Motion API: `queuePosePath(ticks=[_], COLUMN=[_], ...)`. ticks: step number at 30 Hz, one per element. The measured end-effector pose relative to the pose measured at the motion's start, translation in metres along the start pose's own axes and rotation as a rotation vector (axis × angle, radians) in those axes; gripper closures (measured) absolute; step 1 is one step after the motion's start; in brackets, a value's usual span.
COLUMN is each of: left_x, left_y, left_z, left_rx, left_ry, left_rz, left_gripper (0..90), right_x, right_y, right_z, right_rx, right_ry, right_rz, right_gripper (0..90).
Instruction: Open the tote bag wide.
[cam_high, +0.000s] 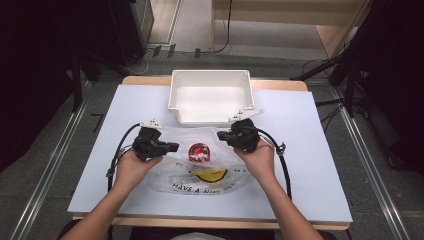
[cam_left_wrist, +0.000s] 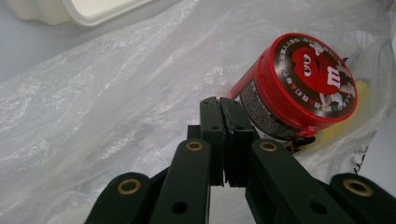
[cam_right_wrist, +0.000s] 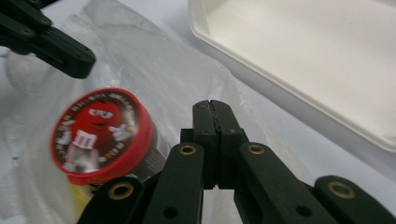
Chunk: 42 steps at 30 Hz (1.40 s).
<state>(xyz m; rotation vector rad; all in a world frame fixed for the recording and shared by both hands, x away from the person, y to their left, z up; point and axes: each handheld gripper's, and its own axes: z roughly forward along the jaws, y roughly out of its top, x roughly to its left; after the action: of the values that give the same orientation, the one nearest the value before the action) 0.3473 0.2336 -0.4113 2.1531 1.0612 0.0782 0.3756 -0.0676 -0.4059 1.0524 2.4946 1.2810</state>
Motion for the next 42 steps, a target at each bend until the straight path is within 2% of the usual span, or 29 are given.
queuePosePath(ticks=[6,10,12,18,24,27,30,34,37,42], left_x=[0.000,0.001,0.001,-0.003,-0.009,-0.013,-0.016,-0.020,-0.024,-0.028], left_y=[-0.008,-0.014,-0.017,-0.030,-0.043,-0.047,-0.051,-0.054,-0.057,-0.061], left_z=[0.007,0.011,0.014,0.019,0.023,0.024,0.025,0.024,0.022,0.019], left_rx=[0.012,0.026,0.036,0.046,0.078,0.088,0.098,0.100,0.108,0.115], left_ry=[-0.003,-0.016,-0.021,-0.033,-0.043,-0.055,-0.062,-0.070,-0.071,-0.070], left_rz=[-0.012,-0.029,-0.034,-0.036,-0.026,-0.026,-0.013,-0.004,0.016,0.034], left_gripper=[89.7,89.4,89.4,89.4,88.8,88.4,88.4,88.6,88.6,88.5], right_x=[-0.007,-0.011,-0.016,-0.018,-0.016,-0.012,-0.010,-0.012,-0.020,-0.024], right_y=[-0.008,-0.014,-0.018,-0.025,-0.033,-0.035,-0.036,-0.034,-0.032,-0.028], right_z=[0.017,0.027,0.035,0.043,0.054,0.058,0.062,0.063,0.065,0.069], right_rx=[0.035,0.055,0.074,0.085,0.101,0.121,0.112,0.095,0.079,0.069], right_ry=[-0.008,0.006,0.021,0.034,0.032,0.030,0.010,-0.050,-0.071,-0.098], right_rz=[0.014,0.030,0.059,0.090,0.081,0.057,0.037,-0.001,0.017,0.018], right_gripper=[90.0,90.0,90.0,90.0,90.0,90.0,90.0,90.0,90.0,90.0])
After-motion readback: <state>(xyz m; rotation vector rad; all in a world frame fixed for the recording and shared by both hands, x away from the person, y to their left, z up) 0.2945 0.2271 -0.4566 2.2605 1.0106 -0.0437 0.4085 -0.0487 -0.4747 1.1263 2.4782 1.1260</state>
